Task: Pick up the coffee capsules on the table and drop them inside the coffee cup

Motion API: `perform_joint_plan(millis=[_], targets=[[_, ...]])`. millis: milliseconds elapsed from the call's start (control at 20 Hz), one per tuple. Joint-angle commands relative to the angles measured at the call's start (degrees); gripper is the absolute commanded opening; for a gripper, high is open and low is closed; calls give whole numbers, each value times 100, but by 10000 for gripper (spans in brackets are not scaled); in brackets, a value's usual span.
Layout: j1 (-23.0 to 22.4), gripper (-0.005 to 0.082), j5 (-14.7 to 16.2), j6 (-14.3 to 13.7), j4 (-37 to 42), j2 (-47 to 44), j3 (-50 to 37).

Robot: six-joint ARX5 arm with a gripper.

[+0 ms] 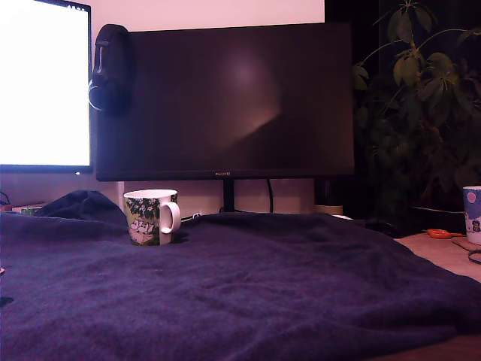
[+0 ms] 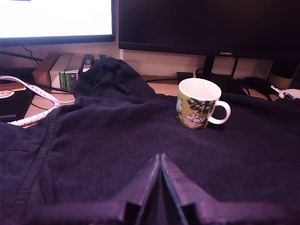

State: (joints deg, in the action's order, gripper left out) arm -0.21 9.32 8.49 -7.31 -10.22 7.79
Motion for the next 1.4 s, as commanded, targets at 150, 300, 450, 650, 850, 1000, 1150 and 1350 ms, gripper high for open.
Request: perform_joint_plan(millis=[150, 300, 450, 650, 850, 1000, 1150, 1350], targets=[[31, -18, 146, 77, -761, 203, -63], [31, -18, 203, 74, -761, 203, -63], [31, -19, 214, 77, -769, 203, -63], [28, -18, 271, 284, -704, 203, -63], [-26, -19, 765, 352, -487, 197, -63], [-216, -19, 887, 313, -562, 197, -63], [-509, -19, 831, 306, -664, 133, -63], [-892, -19, 566, 184, -898, -302, -63]])
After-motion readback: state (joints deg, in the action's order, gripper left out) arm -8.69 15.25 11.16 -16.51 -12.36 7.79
